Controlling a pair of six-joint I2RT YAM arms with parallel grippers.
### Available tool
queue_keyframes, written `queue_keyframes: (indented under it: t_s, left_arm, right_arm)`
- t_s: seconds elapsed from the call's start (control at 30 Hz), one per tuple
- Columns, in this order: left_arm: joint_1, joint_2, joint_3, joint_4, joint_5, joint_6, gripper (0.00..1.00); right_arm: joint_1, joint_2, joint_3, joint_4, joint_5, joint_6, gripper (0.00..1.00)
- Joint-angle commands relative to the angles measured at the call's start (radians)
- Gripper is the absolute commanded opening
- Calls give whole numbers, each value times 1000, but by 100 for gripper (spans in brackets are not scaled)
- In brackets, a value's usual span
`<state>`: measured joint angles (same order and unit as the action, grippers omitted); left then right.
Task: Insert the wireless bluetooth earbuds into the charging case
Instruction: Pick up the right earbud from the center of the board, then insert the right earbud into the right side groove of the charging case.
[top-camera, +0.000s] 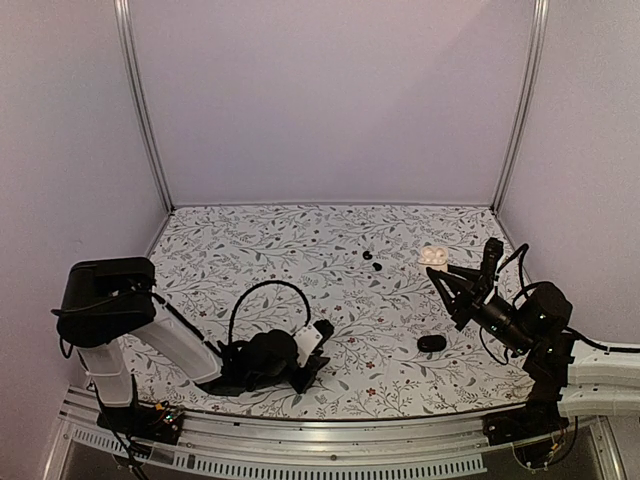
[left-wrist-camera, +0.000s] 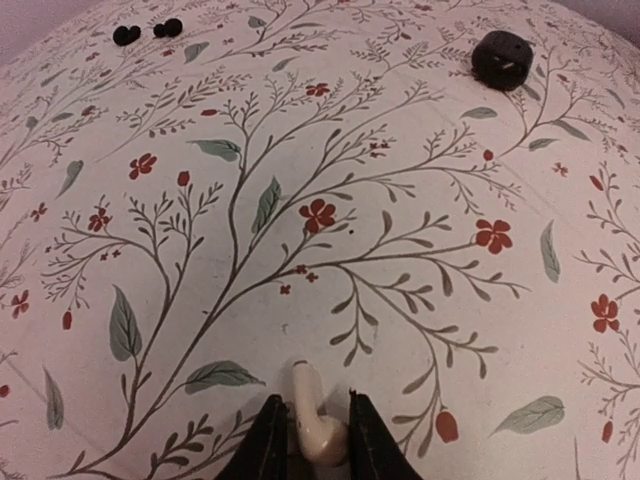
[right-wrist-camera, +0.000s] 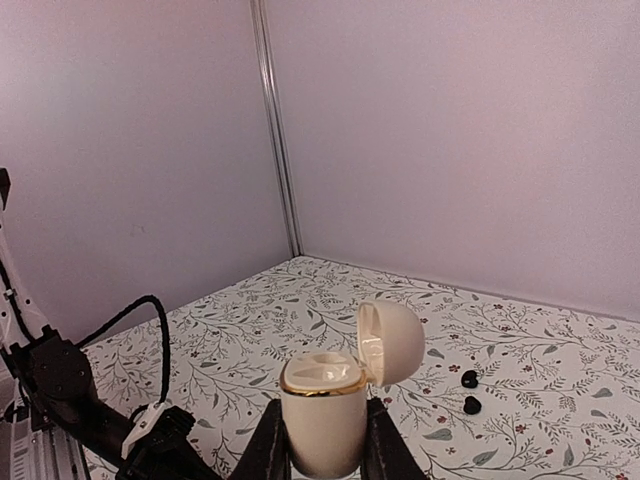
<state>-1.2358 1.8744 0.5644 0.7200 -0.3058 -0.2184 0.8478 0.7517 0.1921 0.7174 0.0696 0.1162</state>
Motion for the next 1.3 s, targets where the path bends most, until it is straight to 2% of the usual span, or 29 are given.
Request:
queue_keyframes:
  t_s: [0.0,0.17,0.33,0.43,0.57,0.77,0.9,1.07,1.27]
  left_arm:
    - [6,11,14,-46,-27,-2,19]
    - [6,-56,3,-77,-13,35,10]
    - [11,-202,7,-185,58,131,4]
    - [17,-312,43,-327,132,187,4]
    - [21,-451,135,-606,249,247,6]
    - [8,-607,251,-880,394,308,6]
    - [-10,-625,342,-976,455,310,6]
    - [-24,-572,442,-1068,445,333,6]
    - [-29,-515,511,-1085,467,355,6]
  right_arm:
    - [-7,-12,-11,7,6,-2,0]
    - [-9,3,0,2,-22,-11,0]
    - [-8,39,41,-48,-110,-38,0]
    - [-9,69,73,-83,-194,-67,0]
    - [-9,132,118,-115,-331,-96,0]
    - [-9,264,178,-122,-538,-104,0]
    - [-9,331,212,-128,-641,-130,0]
    - [-1,382,232,-134,-727,-157,0]
    - [26,412,252,-153,-770,-187,0]
